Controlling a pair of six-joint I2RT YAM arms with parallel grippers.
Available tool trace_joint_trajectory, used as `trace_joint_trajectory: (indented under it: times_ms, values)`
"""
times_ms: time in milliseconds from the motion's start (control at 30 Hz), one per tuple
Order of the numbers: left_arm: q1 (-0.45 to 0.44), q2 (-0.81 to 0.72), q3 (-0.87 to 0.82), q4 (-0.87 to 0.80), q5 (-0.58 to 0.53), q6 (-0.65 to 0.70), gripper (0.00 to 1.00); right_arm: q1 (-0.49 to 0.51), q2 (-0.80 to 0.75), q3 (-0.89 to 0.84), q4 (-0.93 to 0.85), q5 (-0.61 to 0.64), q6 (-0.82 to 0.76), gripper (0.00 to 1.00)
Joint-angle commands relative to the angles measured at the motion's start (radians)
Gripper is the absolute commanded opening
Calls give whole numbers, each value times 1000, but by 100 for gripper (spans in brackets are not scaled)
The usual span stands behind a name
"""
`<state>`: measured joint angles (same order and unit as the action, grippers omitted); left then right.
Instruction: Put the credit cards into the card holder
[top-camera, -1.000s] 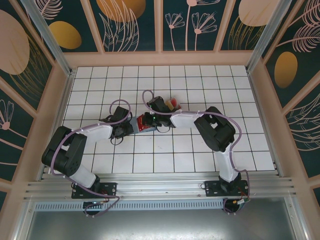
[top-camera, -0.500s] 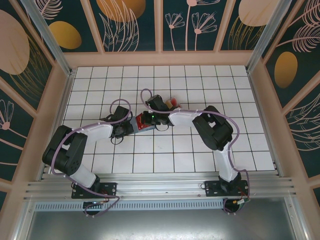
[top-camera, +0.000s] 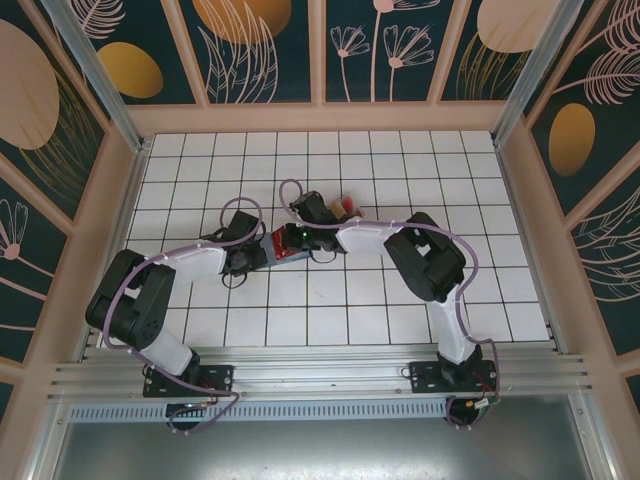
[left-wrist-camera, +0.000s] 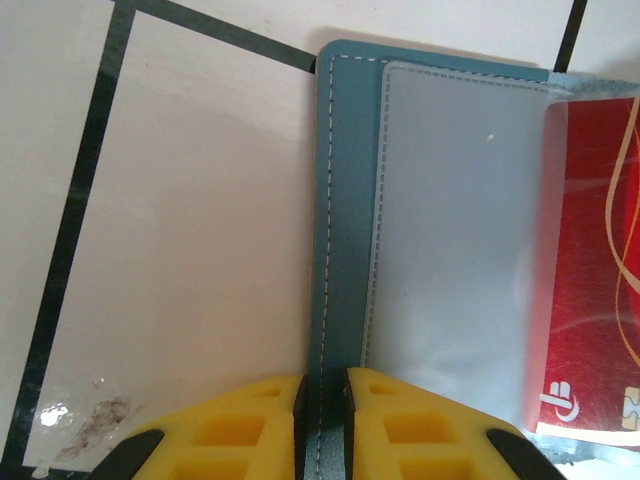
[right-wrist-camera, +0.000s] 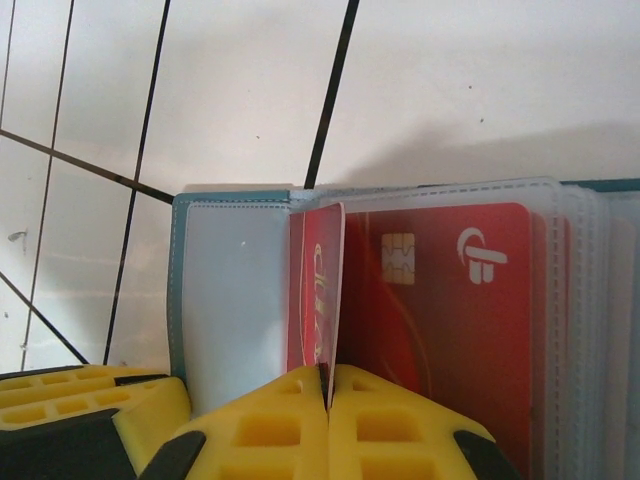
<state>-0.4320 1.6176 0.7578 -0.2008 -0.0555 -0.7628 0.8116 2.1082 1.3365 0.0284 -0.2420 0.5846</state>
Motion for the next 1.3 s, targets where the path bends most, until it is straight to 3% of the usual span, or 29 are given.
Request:
trace_joint_trajectory:
  times_ms: [0,267,533,933,1267]
  values:
    - [12,121,-40,6,-28,12,19,57,76,-32,-222,79,-64,0]
    - [12,128,-41,6,-27,9,19,80,49,-40,-261,101,-76,0]
    - [12,142,-42,9,-22,8,17,77,-7,-141,-144,47,-48,0]
    - [12,169,-3,-34,-41,8,25,23,13,-255,179,-180,-29,0]
    - [12,184,15,-32,-19,11,25,6,23,-201,153,-280,-2,0]
